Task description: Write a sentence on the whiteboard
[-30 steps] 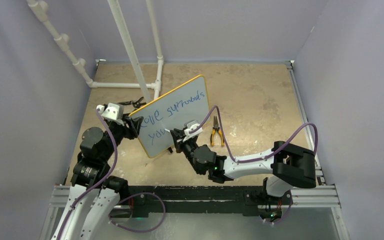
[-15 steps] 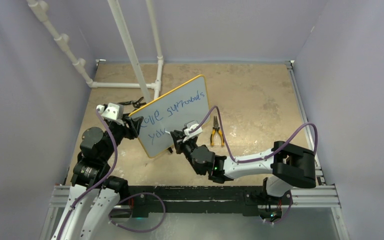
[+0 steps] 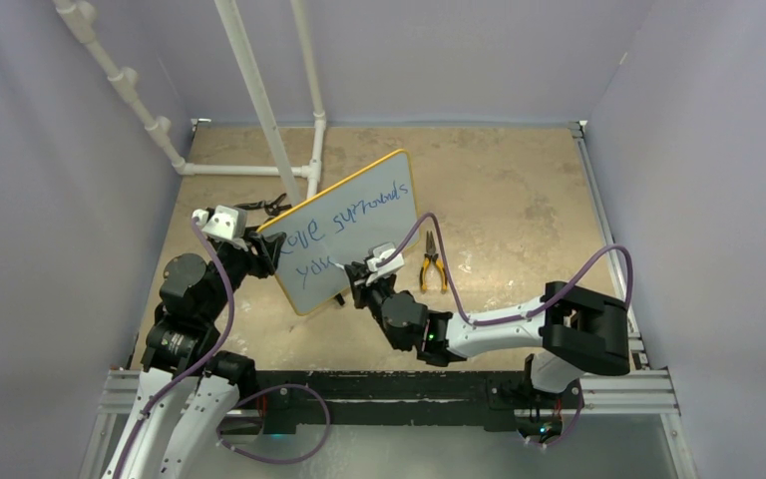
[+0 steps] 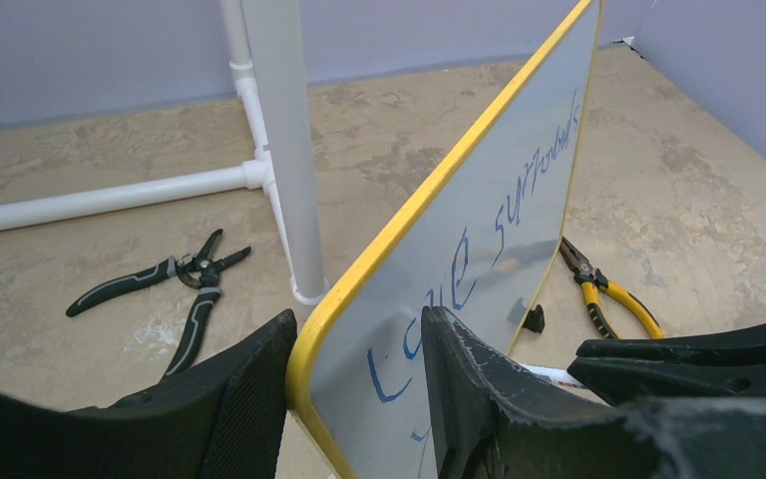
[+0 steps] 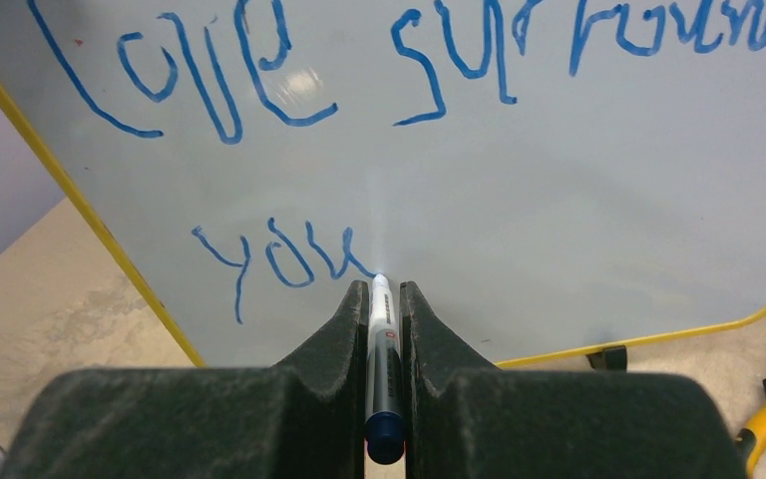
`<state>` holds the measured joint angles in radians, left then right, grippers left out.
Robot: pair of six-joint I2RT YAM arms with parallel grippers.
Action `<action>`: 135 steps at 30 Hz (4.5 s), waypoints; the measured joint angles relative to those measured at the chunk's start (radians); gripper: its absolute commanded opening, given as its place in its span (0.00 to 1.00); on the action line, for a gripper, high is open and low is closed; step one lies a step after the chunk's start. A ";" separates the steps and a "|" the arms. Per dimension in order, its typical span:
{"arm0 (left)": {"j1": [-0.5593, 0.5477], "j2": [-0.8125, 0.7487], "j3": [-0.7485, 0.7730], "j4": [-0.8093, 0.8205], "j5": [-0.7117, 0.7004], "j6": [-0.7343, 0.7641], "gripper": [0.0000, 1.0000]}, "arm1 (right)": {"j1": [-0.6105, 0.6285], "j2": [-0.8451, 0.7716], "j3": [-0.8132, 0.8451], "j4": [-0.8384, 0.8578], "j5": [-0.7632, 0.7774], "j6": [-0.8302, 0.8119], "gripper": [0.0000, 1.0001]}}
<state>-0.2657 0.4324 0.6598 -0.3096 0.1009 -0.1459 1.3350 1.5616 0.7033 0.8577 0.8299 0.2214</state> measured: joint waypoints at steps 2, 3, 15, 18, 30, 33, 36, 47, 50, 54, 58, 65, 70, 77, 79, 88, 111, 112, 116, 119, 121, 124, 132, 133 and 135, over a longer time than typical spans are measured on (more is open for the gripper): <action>0.000 0.000 0.000 0.000 0.001 0.000 0.48 | -0.001 -0.006 -0.010 0.001 0.003 -0.006 0.00; 0.000 0.000 0.000 0.000 0.002 0.000 0.48 | -0.001 -0.013 -0.019 0.002 0.006 -0.010 0.00; 0.000 0.000 0.000 0.001 0.004 0.000 0.48 | -0.034 -0.136 -0.082 0.042 -0.011 -0.026 0.00; 0.000 0.000 0.000 0.001 0.004 0.000 0.48 | -0.047 -0.134 -0.082 0.047 -0.012 -0.030 0.00; 0.000 0.000 0.000 0.001 0.005 0.000 0.48 | -0.080 -0.097 -0.080 0.093 -0.039 -0.049 0.00; 0.000 0.000 0.000 0.001 0.004 0.000 0.48 | -0.085 -0.080 -0.079 0.092 -0.040 -0.050 0.00; 0.000 0.000 0.000 0.001 0.004 0.000 0.48 | -0.085 -0.075 -0.079 0.089 -0.039 -0.050 0.00; 0.000 0.000 -0.001 0.001 0.003 0.000 0.48 | -0.084 -0.042 -0.079 0.048 -0.035 -0.017 0.00; 0.000 0.000 -0.001 0.001 0.003 0.000 0.48 | -0.084 -0.038 -0.079 0.038 -0.034 -0.011 0.00; 0.000 0.000 -0.001 0.001 0.003 0.000 0.48 | -0.084 -0.037 -0.079 0.034 -0.034 -0.010 0.00; 0.000 0.000 -0.001 0.001 0.003 0.000 0.48 | -0.084 -0.038 -0.079 0.041 -0.034 -0.015 0.00; 0.000 0.000 -0.001 0.001 0.003 0.000 0.48 | -0.084 -0.047 -0.079 0.099 -0.024 -0.041 0.00; 0.000 0.000 -0.001 0.001 0.004 0.000 0.48 | -0.086 -0.052 -0.079 0.136 -0.011 -0.055 0.00; 0.000 0.000 -0.001 0.001 0.007 0.000 0.48 | -0.086 -0.051 -0.075 0.149 -0.003 -0.065 0.00; 0.000 0.000 -0.001 0.001 0.007 0.000 0.48 | -0.086 -0.049 -0.073 0.151 0.005 -0.065 0.00; 0.000 0.000 -0.001 0.001 0.009 0.000 0.48 | -0.086 -0.049 -0.073 0.149 0.036 -0.061 0.00; 0.000 0.000 -0.001 0.001 0.008 0.000 0.49 | -0.086 -0.037 -0.073 0.064 0.052 0.048 0.00; 0.000 0.000 -0.001 0.001 0.008 0.000 0.49 | -0.086 -0.037 -0.073 0.061 0.052 0.048 0.00; 0.000 0.000 -0.001 0.001 0.008 0.000 0.49 | -0.085 -0.039 -0.076 0.051 0.049 0.047 0.00; 0.000 0.000 -0.001 0.001 0.014 0.000 0.49 | -0.086 -0.053 -0.092 0.051 0.038 0.037 0.00; 0.000 0.000 -0.001 0.001 0.019 0.000 0.49 | -0.086 -0.066 -0.102 0.051 0.034 0.028 0.00; 0.000 0.000 -0.001 0.001 0.020 0.000 0.49 | -0.086 -0.093 -0.116 0.051 0.022 0.021 0.00; 0.000 0.000 -0.001 0.001 0.022 0.000 0.49 | -0.108 -0.128 -0.123 0.087 0.013 -0.006 0.00; 0.000 0.000 -0.001 0.001 0.022 0.000 0.49 | -0.114 -0.126 -0.123 0.093 0.013 -0.007 0.00; 0.000 0.000 -0.001 0.001 0.022 0.000 0.49 | -0.121 -0.124 -0.123 0.102 0.013 -0.010 0.00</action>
<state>-0.2657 0.4328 0.6586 -0.3084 0.1226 -0.1459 1.2137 1.4380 0.5804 0.9596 0.8425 0.2115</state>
